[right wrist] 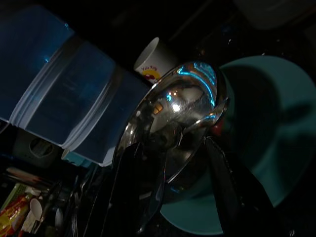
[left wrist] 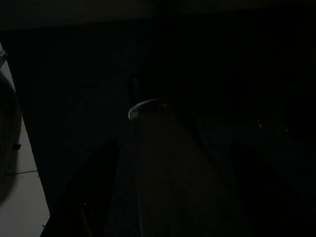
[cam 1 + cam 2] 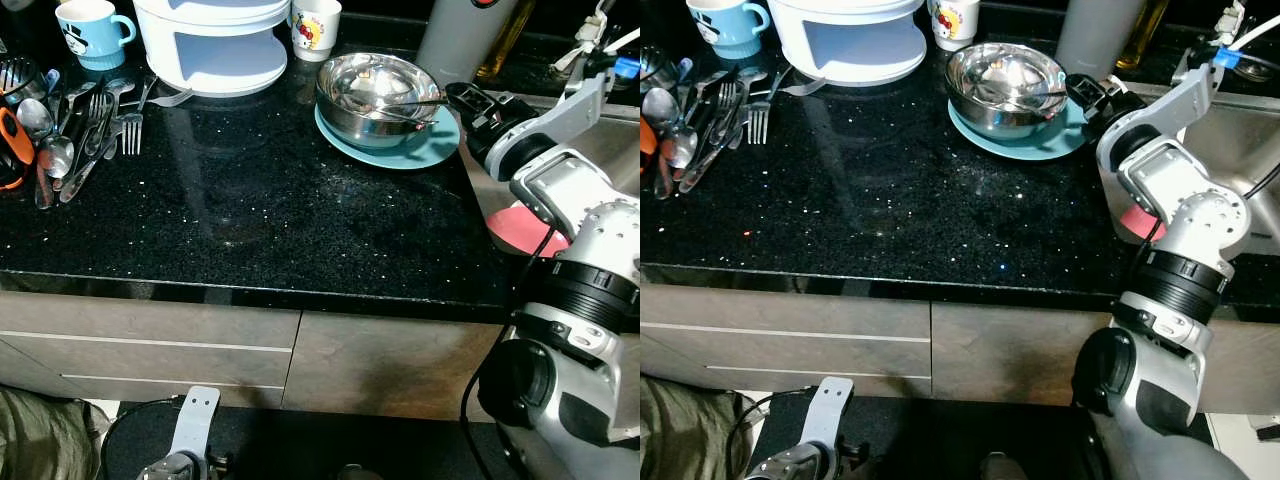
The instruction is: Kitchen organization
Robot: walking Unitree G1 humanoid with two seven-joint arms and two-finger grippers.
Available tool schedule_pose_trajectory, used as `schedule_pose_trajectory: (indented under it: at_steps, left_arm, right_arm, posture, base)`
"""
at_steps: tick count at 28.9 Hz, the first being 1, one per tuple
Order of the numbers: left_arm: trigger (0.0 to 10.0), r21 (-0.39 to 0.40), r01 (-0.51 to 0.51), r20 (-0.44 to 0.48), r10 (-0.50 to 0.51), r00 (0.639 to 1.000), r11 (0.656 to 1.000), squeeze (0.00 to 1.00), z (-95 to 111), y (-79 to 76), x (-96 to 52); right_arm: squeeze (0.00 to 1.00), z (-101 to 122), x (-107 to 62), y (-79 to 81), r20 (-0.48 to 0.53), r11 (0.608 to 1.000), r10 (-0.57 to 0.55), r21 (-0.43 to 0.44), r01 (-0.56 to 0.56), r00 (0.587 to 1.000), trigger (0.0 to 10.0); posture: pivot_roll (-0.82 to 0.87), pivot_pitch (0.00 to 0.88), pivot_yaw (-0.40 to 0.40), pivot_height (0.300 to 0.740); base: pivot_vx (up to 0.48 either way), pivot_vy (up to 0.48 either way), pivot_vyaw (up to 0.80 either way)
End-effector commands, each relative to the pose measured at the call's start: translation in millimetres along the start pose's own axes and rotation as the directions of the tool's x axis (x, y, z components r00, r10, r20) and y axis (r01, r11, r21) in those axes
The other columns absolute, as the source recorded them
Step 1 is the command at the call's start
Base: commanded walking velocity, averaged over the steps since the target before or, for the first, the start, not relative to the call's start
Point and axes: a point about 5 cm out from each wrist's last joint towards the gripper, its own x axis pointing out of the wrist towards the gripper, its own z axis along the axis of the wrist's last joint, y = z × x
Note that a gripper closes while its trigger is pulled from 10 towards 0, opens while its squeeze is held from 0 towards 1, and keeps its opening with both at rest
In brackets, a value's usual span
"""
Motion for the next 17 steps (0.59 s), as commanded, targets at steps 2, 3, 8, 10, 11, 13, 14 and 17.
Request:
schedule_pose_trajectory:
  at_steps: [2,3,8,10,11,13,14,17]
  left_arm:
    - [10.0,-0.009,0.005,-0.044,-0.006,0.999,1.000,0.00,-12,-0.3,-0.9]
    - [10.0,-0.009,0.005,-0.044,-0.006,0.999,1.000,0.00,-12,-0.3,-0.9]
    - [10.0,-0.003,0.007,-0.047,-0.007,0.999,1.000,0.00,-12,0.0,-1.0]
    - [10.0,-0.001,0.007,-0.049,-0.007,0.999,1.000,0.00,-13,0.1,-1.1]
    - [10.0,-0.001,0.007,-0.049,-0.007,0.999,1.000,0.00,-13,0.1,-1.1]
    - [10.0,-0.001,0.006,-0.051,-0.006,0.999,1.000,0.00,-13,0.4,-1.3]
    - [10.0,-0.001,0.006,-0.051,-0.006,0.999,1.000,0.00,-13,0.5,-1.3]
    - [10.0,0.000,0.007,-0.052,-0.007,0.999,1.000,0.00,-13,0.6,-1.3]
  right_arm:
    - [0.00,-2,-4.2,-2.4,-0.025,1.000,-0.015,-0.020,0.015,1.000,10.0]
    - [0.00,-2,-4.2,-2.4,-0.025,1.000,-0.015,-0.020,0.015,1.000,10.0]
    - [0.00,-13,-6.0,-4.0,-0.112,0.999,-0.021,-0.043,0.016,0.993,10.0]
    - [0.00,-16,-6.3,-2.1,-0.140,0.999,-0.011,-0.049,0.005,0.990,10.0]
    - [0.00,-16,-6.3,-2.1,-0.140,0.999,-0.011,-0.049,0.005,0.990,10.0]
    - [0.00,-19,-6.4,0.4,-0.156,0.999,-0.002,-0.050,-0.006,0.988,10.0]
    - [0.00,-19,-6.3,1.0,-0.159,0.999,0.000,-0.050,-0.008,0.987,10.0]
    - [0.00,-21,-6.3,1.7,-0.162,0.999,0.001,-0.042,-0.008,0.987,10.0]
  posture:
    - [-0.03,0.151,-0.034,0.740]
    - [-0.03,0.151,-0.034,0.740]
    - [-0.03,0.139,-0.034,0.740]
    - [-0.03,0.135,-0.035,0.740]
    - [-0.03,0.135,-0.035,0.740]
    - [-0.03,0.126,-0.036,0.740]
    - [-0.03,0.126,-0.036,0.740]
    - [-0.03,0.131,-0.035,0.740]
  base:
    - [0.000,0.000,0.00]
    - [0.000,0.000,0.00]
    - [0.000,0.000,0.00]
    - [0.000,0.000,0.00]
    - [0.000,0.000,0.00]
    - [0.000,0.000,0.00]
    - [0.000,0.000,0.00]
    - [0.000,0.000,0.00]
